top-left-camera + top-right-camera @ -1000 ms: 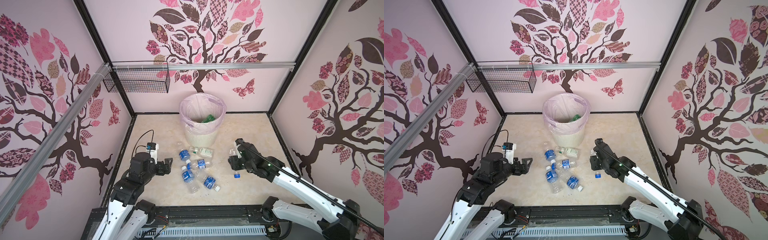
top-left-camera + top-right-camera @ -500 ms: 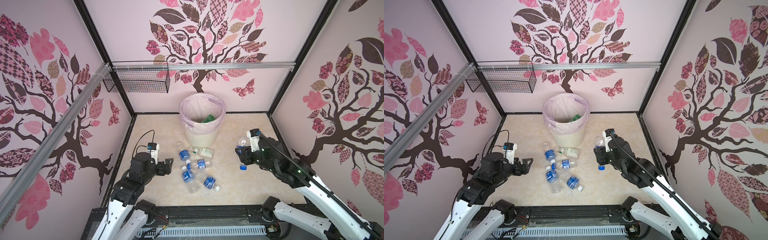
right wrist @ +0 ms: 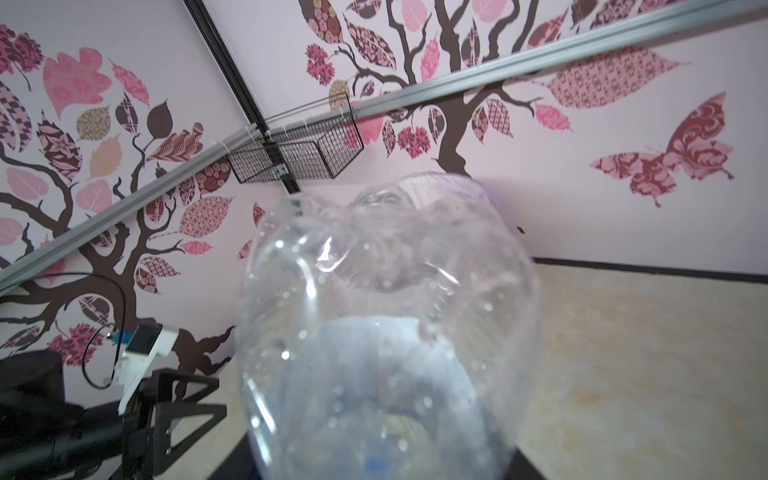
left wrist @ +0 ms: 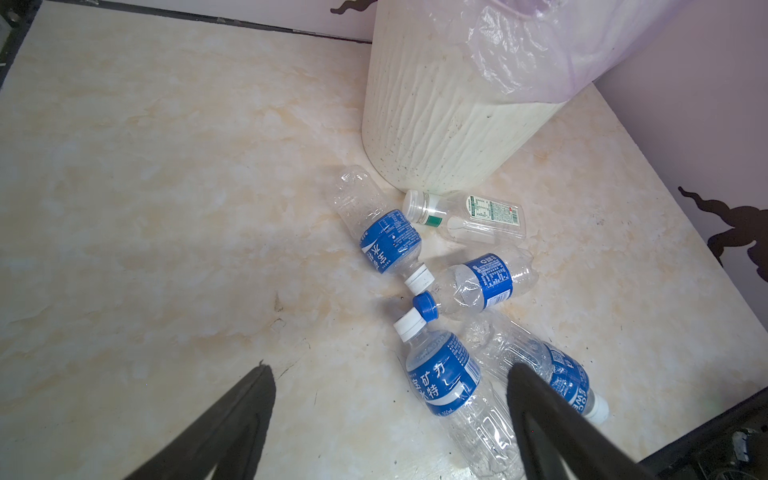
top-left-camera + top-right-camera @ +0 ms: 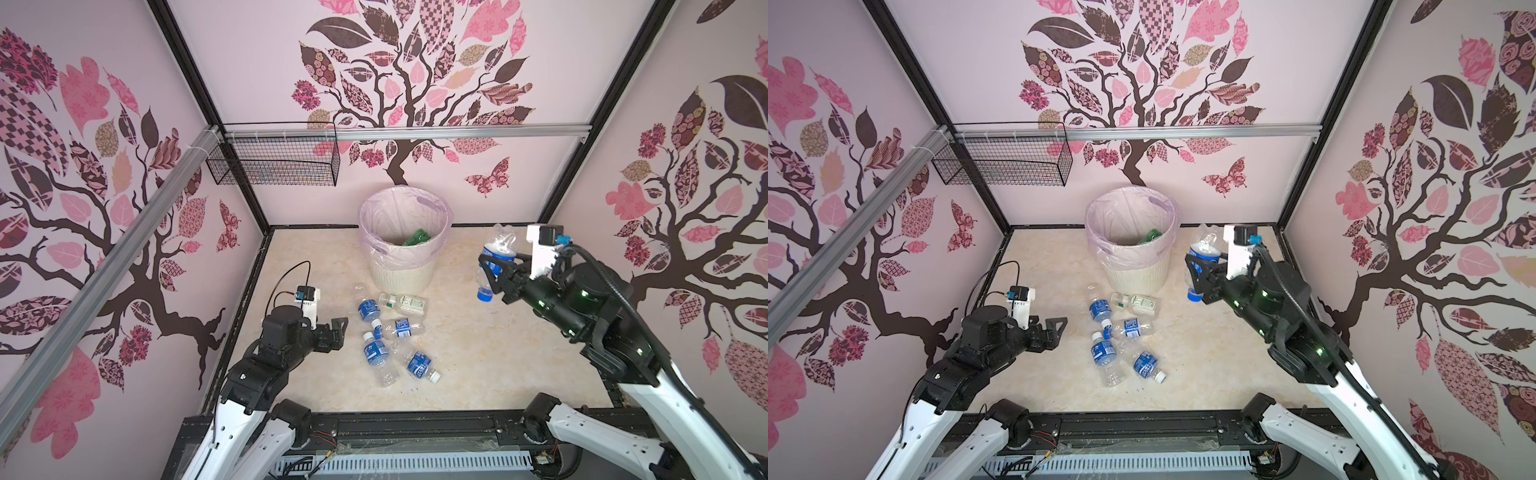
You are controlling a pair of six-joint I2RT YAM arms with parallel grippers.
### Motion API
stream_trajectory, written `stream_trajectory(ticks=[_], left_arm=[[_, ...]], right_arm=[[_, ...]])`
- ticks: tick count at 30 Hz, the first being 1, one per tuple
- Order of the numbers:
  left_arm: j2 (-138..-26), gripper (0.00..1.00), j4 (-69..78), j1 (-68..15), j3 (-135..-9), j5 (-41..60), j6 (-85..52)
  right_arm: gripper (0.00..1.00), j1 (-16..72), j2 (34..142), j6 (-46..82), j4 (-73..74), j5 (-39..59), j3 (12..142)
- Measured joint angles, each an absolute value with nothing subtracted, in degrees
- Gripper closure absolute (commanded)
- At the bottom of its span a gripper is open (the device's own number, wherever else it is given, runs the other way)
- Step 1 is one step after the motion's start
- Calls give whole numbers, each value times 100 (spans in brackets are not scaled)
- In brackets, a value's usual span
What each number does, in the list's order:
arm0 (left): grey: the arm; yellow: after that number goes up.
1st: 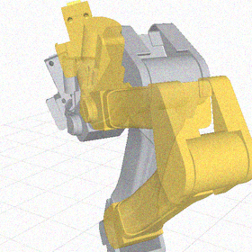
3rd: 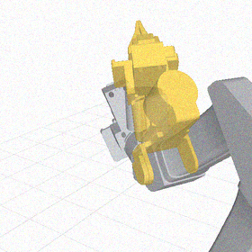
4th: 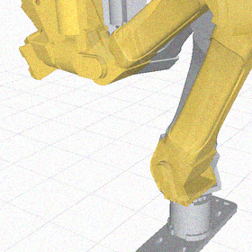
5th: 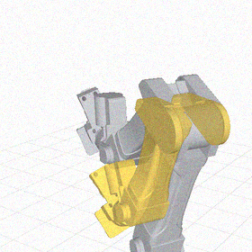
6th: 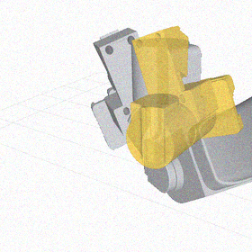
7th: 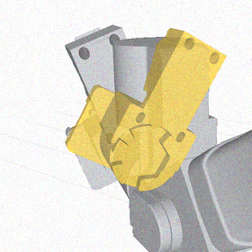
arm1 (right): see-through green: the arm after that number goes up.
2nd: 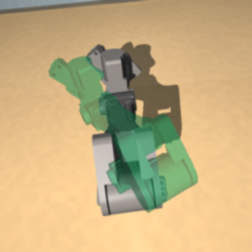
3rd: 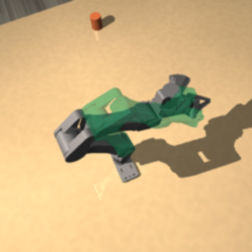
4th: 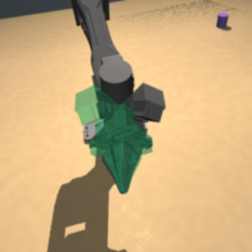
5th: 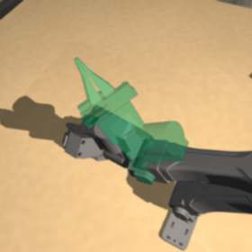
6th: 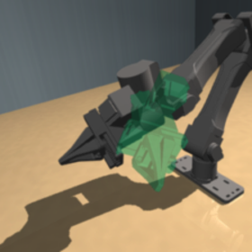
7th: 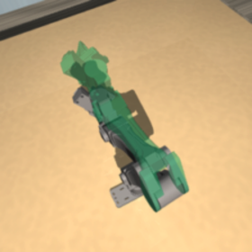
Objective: Throw the plastic bottles in the bin
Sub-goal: 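Lift the clear bottle with the right gripper and release it over the bin, then withdraw the right gripper from the bin while the left gripper lowers onto a bottle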
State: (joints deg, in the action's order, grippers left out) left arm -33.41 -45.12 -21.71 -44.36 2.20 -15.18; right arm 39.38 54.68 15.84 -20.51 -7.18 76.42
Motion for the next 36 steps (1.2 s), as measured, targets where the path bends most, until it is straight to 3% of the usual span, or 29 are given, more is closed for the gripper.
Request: stream_trajectory(ticks=[3,8,13,18,28,36], left_arm=[[-3277,9,-4512,-2180,-4421,207,-1520],[-3179,9,-4515,-2224,-4412,134,-1540],[-3168,9,-4515,-2296,-4412,106,-1564],[-3312,9,-4515,-2320,-4412,119,-1570],[-3850,9,-4512,-2331,-4412,318,-1868],[-3905,10,-4370,-2685,-4145,440,-2399]], right_arm=[[43,3918,6781,1435,-1573,-733,8453],[25,3684,9386,1194,-1481,-685,10427],[9,3336,10628,1015,-2305,-578,11590],[3,3208,10167,856,-2561,-561,11187],[3,3253,7459,899,-2545,-403,9107],[2,3249,5885,1041,-2985,-401,7546]])
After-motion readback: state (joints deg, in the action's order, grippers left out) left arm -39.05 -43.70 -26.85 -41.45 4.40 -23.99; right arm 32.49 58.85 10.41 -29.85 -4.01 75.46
